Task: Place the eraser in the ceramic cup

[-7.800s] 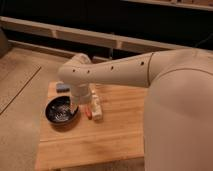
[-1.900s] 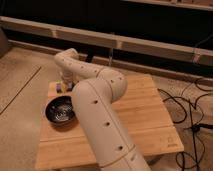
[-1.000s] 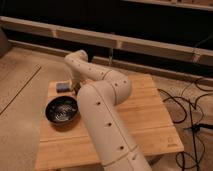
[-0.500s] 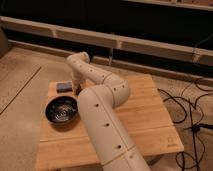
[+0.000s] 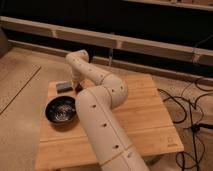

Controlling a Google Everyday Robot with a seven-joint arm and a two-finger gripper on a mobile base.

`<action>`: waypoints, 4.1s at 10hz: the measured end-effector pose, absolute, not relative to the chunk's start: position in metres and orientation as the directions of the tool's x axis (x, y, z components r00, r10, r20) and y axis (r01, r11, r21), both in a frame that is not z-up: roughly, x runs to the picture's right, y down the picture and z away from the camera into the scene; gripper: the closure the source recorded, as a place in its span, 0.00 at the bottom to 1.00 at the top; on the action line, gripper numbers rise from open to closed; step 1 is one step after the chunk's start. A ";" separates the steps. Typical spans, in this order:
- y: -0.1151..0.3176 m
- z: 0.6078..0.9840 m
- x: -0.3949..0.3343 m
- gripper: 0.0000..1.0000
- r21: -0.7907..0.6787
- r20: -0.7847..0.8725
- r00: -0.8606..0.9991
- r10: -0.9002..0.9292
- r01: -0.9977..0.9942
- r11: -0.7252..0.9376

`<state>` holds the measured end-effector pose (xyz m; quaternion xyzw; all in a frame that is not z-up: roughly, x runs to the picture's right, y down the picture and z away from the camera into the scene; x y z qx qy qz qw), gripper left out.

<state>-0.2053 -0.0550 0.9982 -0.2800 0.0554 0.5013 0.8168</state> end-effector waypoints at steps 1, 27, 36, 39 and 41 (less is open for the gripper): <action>-0.073 0.987 -0.215 1.00 -0.409 -0.313 0.507 0.803 -0.835 0.368; -0.152 0.889 -0.071 1.00 -0.189 0.017 0.262 0.965 -0.947 0.260; -0.155 0.899 -0.072 1.00 -0.205 0.048 0.298 0.953 -0.931 0.301; -0.158 0.911 -0.063 1.00 -0.184 0.026 0.301 0.953 -0.936 0.300; -0.156 0.921 -0.061 1.00 -0.186 0.007 0.289 0.957 -0.940 0.285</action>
